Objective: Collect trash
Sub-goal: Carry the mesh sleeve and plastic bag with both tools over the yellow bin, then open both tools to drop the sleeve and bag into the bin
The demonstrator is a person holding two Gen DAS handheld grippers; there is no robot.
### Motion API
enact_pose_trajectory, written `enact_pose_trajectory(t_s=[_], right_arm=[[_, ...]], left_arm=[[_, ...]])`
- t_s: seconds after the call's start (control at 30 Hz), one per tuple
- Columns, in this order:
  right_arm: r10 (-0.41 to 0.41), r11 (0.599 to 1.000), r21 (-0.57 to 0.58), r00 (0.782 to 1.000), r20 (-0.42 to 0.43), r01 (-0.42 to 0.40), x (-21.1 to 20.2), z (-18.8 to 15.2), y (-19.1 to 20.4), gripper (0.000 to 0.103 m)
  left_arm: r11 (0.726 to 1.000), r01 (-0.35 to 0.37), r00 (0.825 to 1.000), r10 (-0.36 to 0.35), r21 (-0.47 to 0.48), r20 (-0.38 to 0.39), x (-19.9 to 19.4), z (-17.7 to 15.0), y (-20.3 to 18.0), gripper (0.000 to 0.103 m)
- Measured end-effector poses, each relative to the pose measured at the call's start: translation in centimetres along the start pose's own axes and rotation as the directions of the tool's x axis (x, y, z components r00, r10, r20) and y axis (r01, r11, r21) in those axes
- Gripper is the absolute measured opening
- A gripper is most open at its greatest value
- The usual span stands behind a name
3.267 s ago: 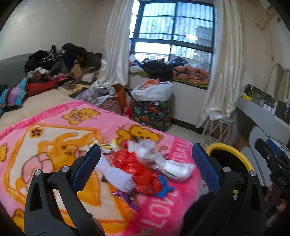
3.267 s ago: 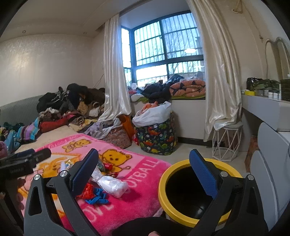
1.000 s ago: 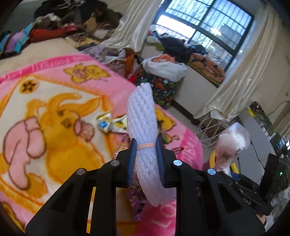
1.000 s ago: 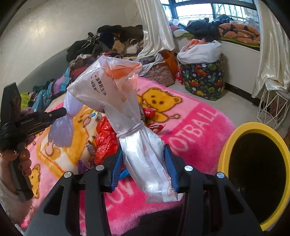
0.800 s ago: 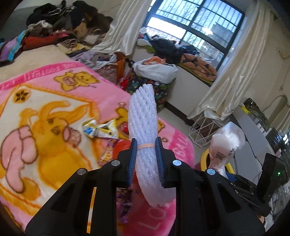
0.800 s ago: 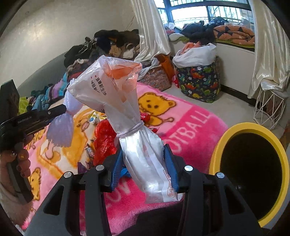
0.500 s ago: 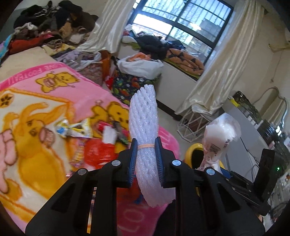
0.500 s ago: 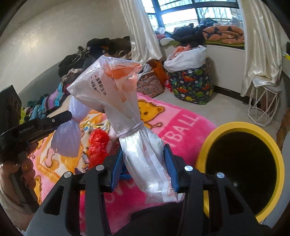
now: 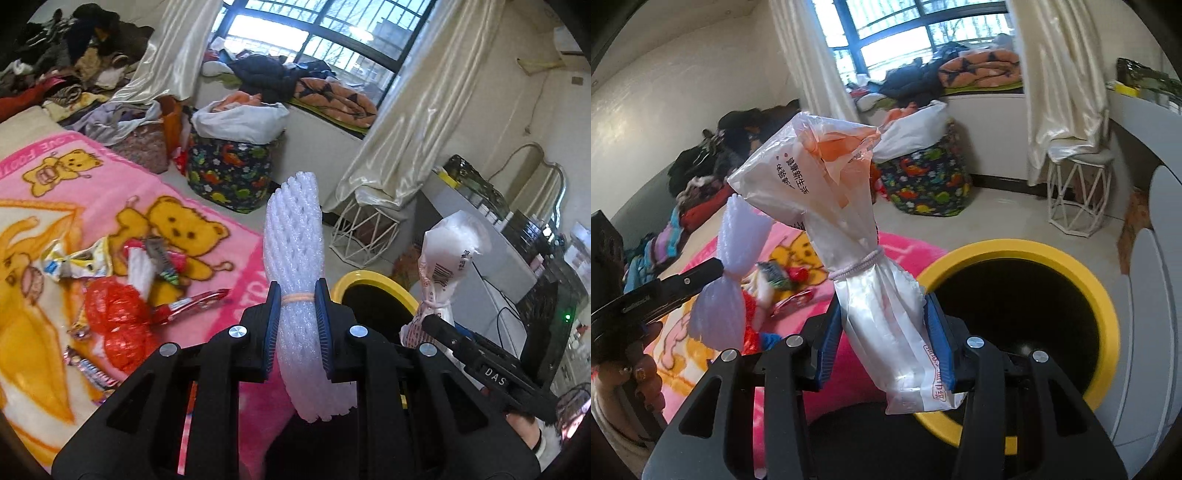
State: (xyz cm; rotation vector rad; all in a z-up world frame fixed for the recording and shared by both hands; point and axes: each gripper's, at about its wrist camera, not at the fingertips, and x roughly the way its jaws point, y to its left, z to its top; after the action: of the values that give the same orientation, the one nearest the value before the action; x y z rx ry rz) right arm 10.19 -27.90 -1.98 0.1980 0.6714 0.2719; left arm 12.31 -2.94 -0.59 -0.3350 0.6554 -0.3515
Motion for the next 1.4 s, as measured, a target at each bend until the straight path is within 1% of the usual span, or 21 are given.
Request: enact_pose_trajectory(t_s=[0.37, 0.67, 0.87, 1.13, 1.27, 1.3, 1.33, 1.4], right_arm=[[-0.058, 0.994, 0.098, 0.998, 0.034, 0.054, -2.1, -0.4, -3.8, 0.042], [-0.123, 0.975, 0.194, 0.991, 0.053, 0.110, -3.1, -0.5, -7.3, 0.042], [-0.152, 0.955, 0.266, 0.987, 0.044, 0.135, -3.2, -1.1, -9.6, 0.042], [-0.143, 0.933, 0.336, 0.989, 0.020, 0.128, -2.6, -1.5, -11.9, 0.042], [-0.128, 0.927, 0.357, 0.992, 0.008, 0.117, -2.0, -1.4, -12.7, 0.045], [-0.127, 0.924, 0.364, 0.992, 0.007, 0.115, -1.9, -1.5, -12.8, 0.047], [-0.121, 0.922, 0.372, 0.993, 0.005, 0.111, -1.7, -1.4, -12.9, 0.050], [-0.104, 0.913, 0.397, 0.995, 0.006, 0.093, -1.5, -1.7, -13.1, 0.063]], left_arm=[[0.997, 0.060, 0.998, -0.058, 0.055, -0.033, 3.2, 0.2, -4.9, 0.013], [0.990, 0.097, 0.994, -0.092, 0.106, -0.052, 5.6, 0.0, -7.7, 0.013], [0.980, 0.121, 0.989, -0.106, 0.155, -0.103, 8.0, -0.5, -9.6, 0.014], [0.971, 0.151, 0.976, -0.117, 0.185, -0.183, 11.9, -1.4, -11.2, 0.014], [0.967, 0.166, 0.968, -0.124, 0.191, -0.217, 13.5, -1.5, -11.5, 0.016], [0.966, 0.167, 0.966, -0.121, 0.195, -0.227, 13.9, -1.5, -11.5, 0.016], [0.966, 0.171, 0.963, -0.123, 0.193, -0.240, 14.4, -1.5, -11.5, 0.018], [0.969, 0.162, 0.961, -0.113, 0.185, -0.252, 15.2, -1.5, -11.0, 0.032]])
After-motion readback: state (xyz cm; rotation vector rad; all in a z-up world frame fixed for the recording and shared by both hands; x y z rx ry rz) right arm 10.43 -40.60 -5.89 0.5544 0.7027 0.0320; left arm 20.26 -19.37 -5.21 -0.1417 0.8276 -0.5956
